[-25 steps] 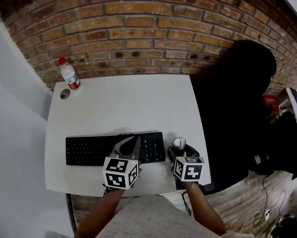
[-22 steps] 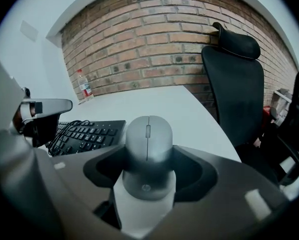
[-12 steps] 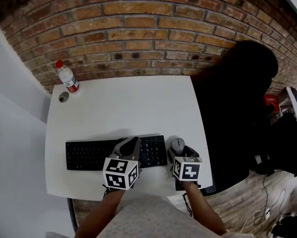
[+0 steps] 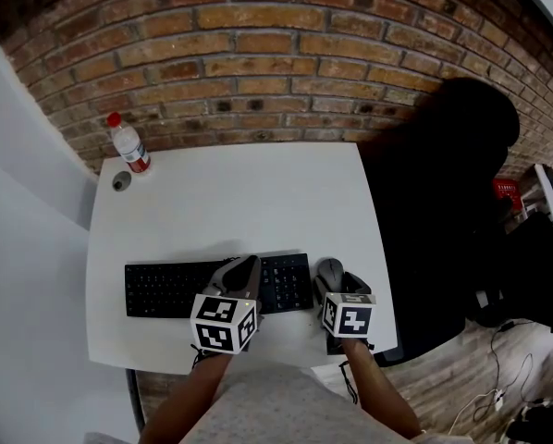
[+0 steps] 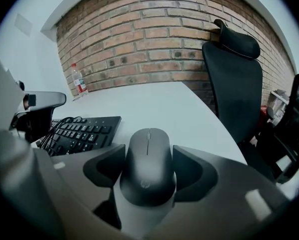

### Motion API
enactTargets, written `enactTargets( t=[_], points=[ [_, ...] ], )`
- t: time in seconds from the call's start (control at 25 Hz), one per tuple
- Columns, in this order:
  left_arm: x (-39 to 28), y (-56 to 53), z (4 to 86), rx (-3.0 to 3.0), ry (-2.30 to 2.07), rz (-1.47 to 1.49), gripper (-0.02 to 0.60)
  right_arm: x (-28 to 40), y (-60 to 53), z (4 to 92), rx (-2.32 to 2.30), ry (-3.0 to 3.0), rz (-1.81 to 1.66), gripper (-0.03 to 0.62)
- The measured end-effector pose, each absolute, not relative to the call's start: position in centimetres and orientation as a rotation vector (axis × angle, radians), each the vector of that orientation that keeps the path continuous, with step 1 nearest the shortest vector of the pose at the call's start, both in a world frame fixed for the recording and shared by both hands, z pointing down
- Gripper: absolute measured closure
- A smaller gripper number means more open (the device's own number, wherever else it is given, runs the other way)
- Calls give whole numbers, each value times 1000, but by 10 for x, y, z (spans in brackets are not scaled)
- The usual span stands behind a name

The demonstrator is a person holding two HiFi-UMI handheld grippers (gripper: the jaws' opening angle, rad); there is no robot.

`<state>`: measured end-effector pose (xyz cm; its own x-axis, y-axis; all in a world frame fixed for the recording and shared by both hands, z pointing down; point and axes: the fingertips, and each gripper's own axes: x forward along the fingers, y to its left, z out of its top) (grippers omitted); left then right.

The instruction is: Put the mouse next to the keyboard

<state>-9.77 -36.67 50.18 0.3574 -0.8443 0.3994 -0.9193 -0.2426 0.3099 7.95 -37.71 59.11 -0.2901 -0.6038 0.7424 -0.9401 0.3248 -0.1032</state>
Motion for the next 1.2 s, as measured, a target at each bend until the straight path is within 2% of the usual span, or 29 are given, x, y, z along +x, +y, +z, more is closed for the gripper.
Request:
enactTargets(
  t=[0.36,1.08,1.2],
  points=[
    [-95,-353,494,2139,-1545,189,594,79,-375,568,1353,-2068,684,301],
    [-108,-274,476,2105,-1668,168,594,35,-310,490,1230,-2380,484,545],
    [-106,-261,471,2113,-1682,166,594,31,-295,479,1210,-2429,464,565]
  ],
)
